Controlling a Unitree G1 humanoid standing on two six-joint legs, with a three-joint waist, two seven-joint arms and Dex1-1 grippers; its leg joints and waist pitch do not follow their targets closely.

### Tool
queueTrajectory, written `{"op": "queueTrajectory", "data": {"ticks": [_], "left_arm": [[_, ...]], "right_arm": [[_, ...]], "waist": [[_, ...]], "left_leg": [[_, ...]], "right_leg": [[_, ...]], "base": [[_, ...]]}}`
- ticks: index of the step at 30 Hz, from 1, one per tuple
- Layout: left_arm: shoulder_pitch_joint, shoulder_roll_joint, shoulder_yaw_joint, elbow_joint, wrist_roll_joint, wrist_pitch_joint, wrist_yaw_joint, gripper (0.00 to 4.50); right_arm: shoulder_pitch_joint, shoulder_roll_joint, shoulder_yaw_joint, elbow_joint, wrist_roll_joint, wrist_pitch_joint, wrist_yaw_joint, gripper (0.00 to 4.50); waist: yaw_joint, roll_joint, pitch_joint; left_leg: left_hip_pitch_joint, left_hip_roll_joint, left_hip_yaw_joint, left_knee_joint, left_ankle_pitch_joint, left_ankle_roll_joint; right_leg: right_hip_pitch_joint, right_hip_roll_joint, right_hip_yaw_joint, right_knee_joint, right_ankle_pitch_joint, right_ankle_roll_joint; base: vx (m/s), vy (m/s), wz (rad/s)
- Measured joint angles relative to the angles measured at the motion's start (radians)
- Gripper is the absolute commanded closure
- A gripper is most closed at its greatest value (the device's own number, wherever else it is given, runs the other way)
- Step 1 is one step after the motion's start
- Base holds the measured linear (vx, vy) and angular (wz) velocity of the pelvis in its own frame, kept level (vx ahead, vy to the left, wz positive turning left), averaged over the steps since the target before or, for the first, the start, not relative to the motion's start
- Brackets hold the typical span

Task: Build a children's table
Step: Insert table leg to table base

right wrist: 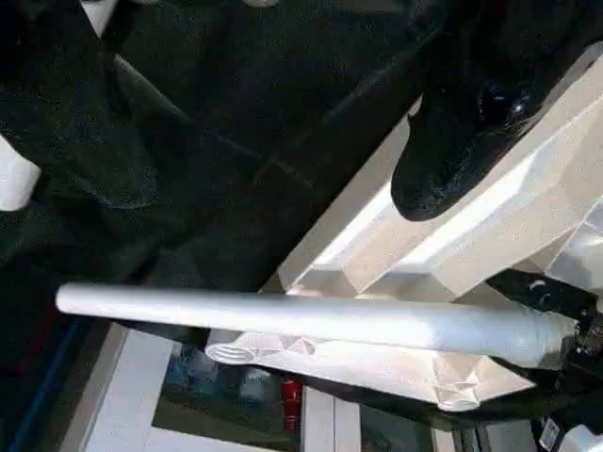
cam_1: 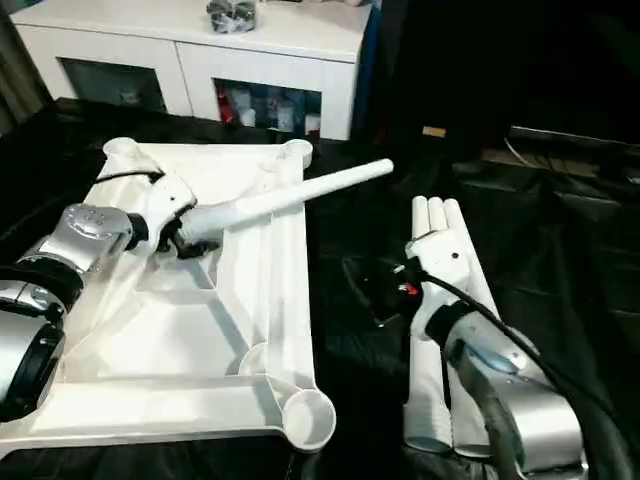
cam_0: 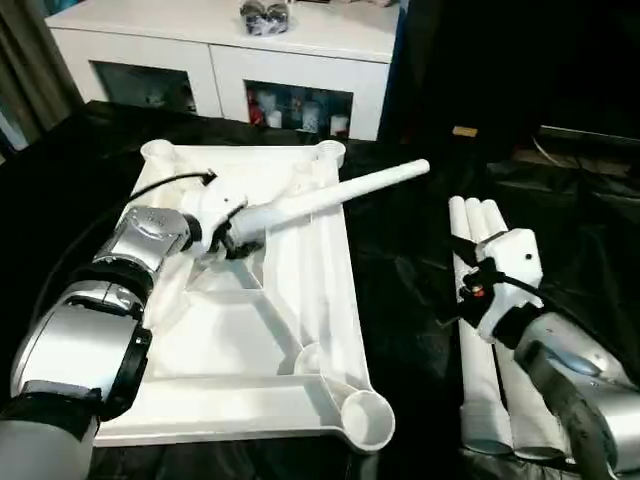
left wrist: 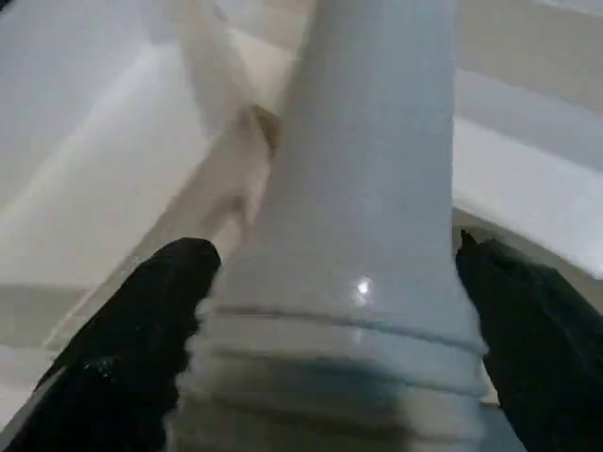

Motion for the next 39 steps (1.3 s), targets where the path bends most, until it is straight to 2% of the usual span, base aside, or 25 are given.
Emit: {"op": "queueTrajectory", "data": {"ticks": [2,4,9,10,13,16,19,20,28,34,39], "left_arm": [[-0.005,0.001,0.000,0.000,0.008,0.010,-0.033,0.03],[-0.009,0.004,0.000,0.000,0.010,0.014,-0.055,0.30],[-0.014,0.005,0.001,0.000,0.011,0.012,-0.100,0.57],[-0.014,0.006,0.001,0.000,0.011,0.012,-0.104,0.79],[-0.014,0.009,0.005,0.000,0.009,0.014,-0.126,0.84],[-0.015,0.014,0.019,0.000,0.009,0.020,-0.148,1.22],[-0.015,0.017,0.024,0.000,0.009,0.021,-0.154,1.27],[-0.015,0.018,0.024,0.000,0.008,0.022,-0.155,1.46],[-0.013,0.027,0.051,0.000,0.001,0.031,-0.174,1.56],[0.000,0.048,0.119,0.000,-0.059,0.013,-0.161,1.57],[0.014,0.066,0.226,-0.034,-0.163,-0.008,-0.199,1.57]], "right_arm": [[0.000,-0.006,-0.007,0.000,0.001,0.001,0.001,0.00],[0.000,-0.007,-0.009,0.000,0.001,0.001,0.001,0.00],[-0.006,-0.008,-0.008,0.001,0.001,0.001,0.000,0.00],[-0.007,-0.008,-0.008,0.001,0.001,0.000,0.000,0.00],[-0.019,-0.008,-0.006,0.009,0.000,0.000,0.001,0.00],[-0.032,-0.008,-0.005,0.011,0.000,-0.002,0.002,0.00],[-0.033,-0.008,-0.002,0.018,-0.001,-0.003,0.003,0.00],[-0.033,-0.008,-0.001,0.021,-0.003,-0.003,0.003,0.00],[-0.039,0.001,0.025,0.051,-0.014,-0.016,0.001,0.00],[-0.054,0.028,0.035,0.075,-0.016,-0.034,-0.001,0.00],[-0.071,0.058,0.037,0.098,-0.016,-0.065,-0.012,0.00]], "waist": [[-0.003,0.000,0.000],[-0.003,0.000,0.000],[-0.001,0.000,0.000],[-0.001,0.000,0.000],[0.000,0.000,0.000],[0.000,0.000,0.000],[0.000,0.000,0.000],[0.000,0.000,0.000],[0.002,-0.001,0.000],[0.004,-0.001,0.000],[0.012,-0.004,0.001]], "left_leg": [[0.000,0.000,0.000,0.000,0.000,0.000],[0.000,0.000,0.000,0.000,0.000,0.000],[-0.001,0.000,0.000,0.000,0.002,0.005],[-0.001,0.000,0.000,0.000,0.002,0.005],[0.000,0.000,0.000,0.000,0.003,0.005],[0.000,0.000,0.000,0.000,0.003,0.005],[0.000,0.000,0.000,0.000,0.003,0.006],[0.000,0.000,0.001,0.000,0.003,0.006],[-0.001,0.000,0.001,0.000,0.003,0.005],[-0.001,0.001,0.001,0.000,0.003,0.005],[0.000,0.001,0.001,0.000,0.003,0.005]], "right_leg": [[0.000,0.000,0.000,0.000,0.000,0.000],[0.000,0.000,0.000,0.000,0.000,0.000],[0.000,0.000,0.000,-0.001,0.000,0.000],[0.000,0.000,0.000,-0.002,0.000,0.000],[0.000,0.000,0.000,-0.001,0.000,0.000],[0.000,0.000,0.000,-0.001,0.000,0.000],[0.000,0.000,0.000,-0.001,0.000,0.000],[0.000,0.000,0.000,-0.001,0.000,0.000],[0.000,0.000,0.000,-0.001,0.000,0.000],[0.000,0.000,-0.001,-0.001,0.000,0.000],[0.000,-0.001,-0.001,-0.001,0.000,0.000]], "base": [[0.000,0.000,0.00],[0.000,0.000,0.00],[0.000,0.000,0.00],[0.000,0.000,0.00],[0.000,0.000,0.00],[0.000,0.000,0.00],[0.000,0.000,0.00],[0.000,0.000,0.00],[0.000,0.000,0.00],[0.000,0.000,0.00],[0.000,0.000,0.00]]}}
